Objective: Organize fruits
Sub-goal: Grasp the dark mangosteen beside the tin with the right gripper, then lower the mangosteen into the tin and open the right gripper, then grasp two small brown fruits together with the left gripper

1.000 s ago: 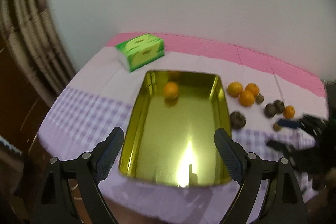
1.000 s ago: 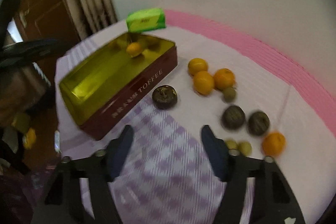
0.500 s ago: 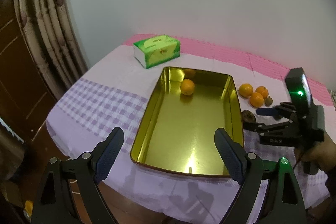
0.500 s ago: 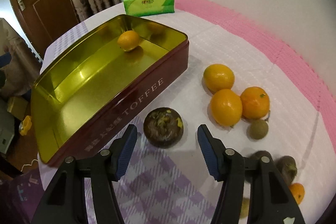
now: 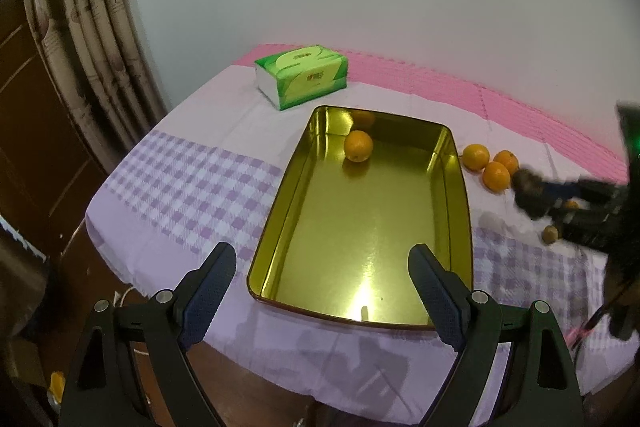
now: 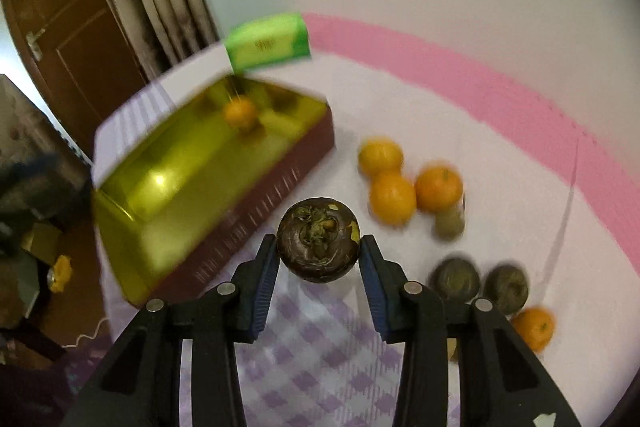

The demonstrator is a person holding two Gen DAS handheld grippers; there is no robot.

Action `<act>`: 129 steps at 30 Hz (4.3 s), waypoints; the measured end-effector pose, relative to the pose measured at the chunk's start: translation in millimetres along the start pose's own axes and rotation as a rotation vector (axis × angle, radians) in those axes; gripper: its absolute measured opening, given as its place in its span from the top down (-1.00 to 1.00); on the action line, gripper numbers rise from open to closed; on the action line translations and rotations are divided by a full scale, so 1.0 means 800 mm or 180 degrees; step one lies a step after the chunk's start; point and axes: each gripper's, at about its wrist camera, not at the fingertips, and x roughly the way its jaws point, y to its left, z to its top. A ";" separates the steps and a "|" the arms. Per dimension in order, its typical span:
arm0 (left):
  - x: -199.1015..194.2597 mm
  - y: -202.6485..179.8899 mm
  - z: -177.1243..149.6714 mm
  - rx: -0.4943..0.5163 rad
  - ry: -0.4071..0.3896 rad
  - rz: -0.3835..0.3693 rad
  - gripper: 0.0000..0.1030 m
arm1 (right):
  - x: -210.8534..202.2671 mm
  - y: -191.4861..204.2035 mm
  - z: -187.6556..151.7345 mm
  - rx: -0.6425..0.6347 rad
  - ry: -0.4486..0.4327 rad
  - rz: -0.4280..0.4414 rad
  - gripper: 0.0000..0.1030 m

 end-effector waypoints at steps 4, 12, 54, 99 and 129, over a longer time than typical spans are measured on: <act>0.001 0.007 0.002 -0.0047 0.0015 0.0038 -0.71 | 0.002 0.027 0.044 -0.0166 -0.0100 0.0094 0.26; 0.012 0.015 0.004 -0.0056 0.0119 0.0089 -0.71 | 0.079 0.075 0.078 -0.0487 0.0164 0.0067 0.26; 0.033 0.011 -0.001 0.0072 0.0428 0.0146 -0.73 | -0.050 0.025 0.042 0.0303 -0.0848 -0.0143 -0.11; 0.107 -0.366 0.008 0.2039 0.0713 -0.1731 -0.49 | -0.094 -0.200 -0.260 0.1746 -0.0373 -0.1277 -0.85; -0.003 -0.168 0.036 0.0684 0.0197 -0.1633 0.49 | -0.074 -0.104 -0.099 0.0693 -0.0683 0.0109 -0.76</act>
